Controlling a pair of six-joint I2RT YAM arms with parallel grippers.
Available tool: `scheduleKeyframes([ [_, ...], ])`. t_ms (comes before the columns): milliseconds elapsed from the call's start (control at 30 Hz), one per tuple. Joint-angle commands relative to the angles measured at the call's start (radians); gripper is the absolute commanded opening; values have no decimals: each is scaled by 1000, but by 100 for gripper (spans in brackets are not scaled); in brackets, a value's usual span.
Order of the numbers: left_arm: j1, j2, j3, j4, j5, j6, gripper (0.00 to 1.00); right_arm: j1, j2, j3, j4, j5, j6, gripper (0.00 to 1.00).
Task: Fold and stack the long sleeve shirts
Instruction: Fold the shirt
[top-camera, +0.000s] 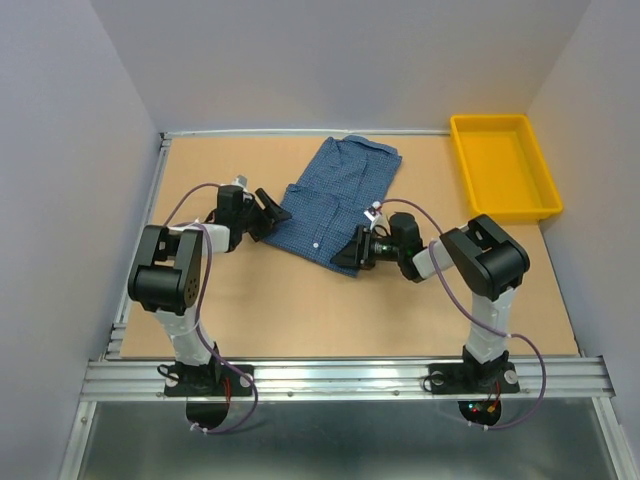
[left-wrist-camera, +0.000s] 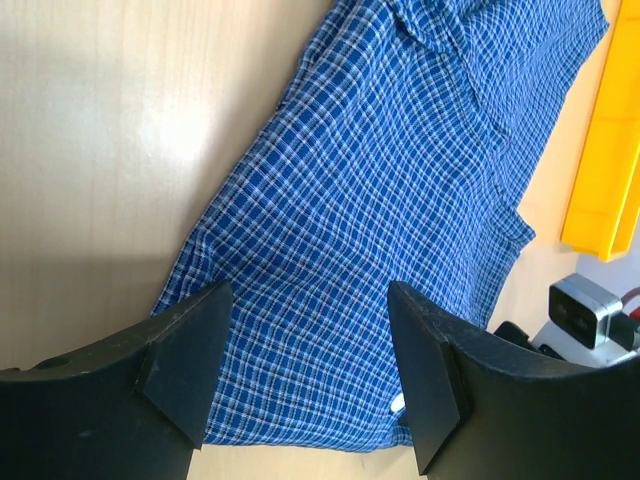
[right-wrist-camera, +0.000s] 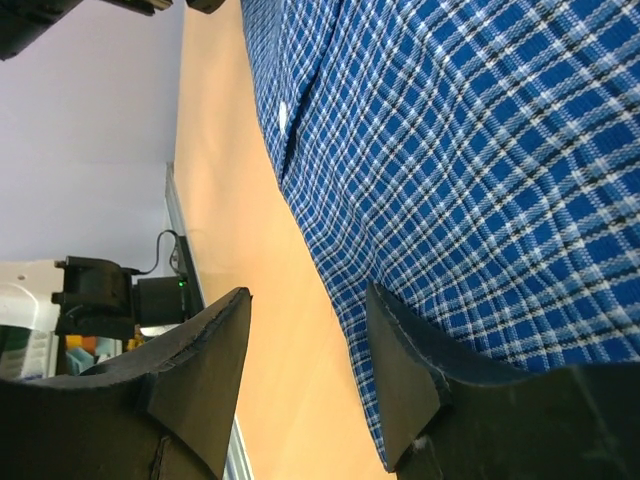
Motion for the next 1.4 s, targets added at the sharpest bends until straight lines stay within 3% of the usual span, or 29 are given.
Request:
scheduleKeyframes([
  [0,33,-58,-21,-86,-96,10,76,-11,-13,-50,41,13,-75,56],
  [100,48,-147,-24,-152,-147,26,79,-11,-95,-28,-47,32,-146,56],
  [133,48,-173,-26,-171,-161,33,82,-11,-141,19,-204,54,-191,56],
  [267,48,-305,-27,-332,-303,49,94,-7,-236,131,-536,253,-418,56],
  [367,48,-435,-91,-392,-308,53,96,-7,-280,220,-673,368,-538,56],
  [600,47,-690,-242,-452,-297,82,99,42,-266,392,-838,608,-679,56],
  [833,51,-908,-236,-625,-369,130,99,101,-136,516,-888,767,-800,55],
  [1067,50,-914,-250,-666,-354,150,99,167,-10,539,-919,852,-790,54],
  [1367,52,-856,-224,-671,-339,172,99,345,-83,403,-1017,896,-509,52],
])
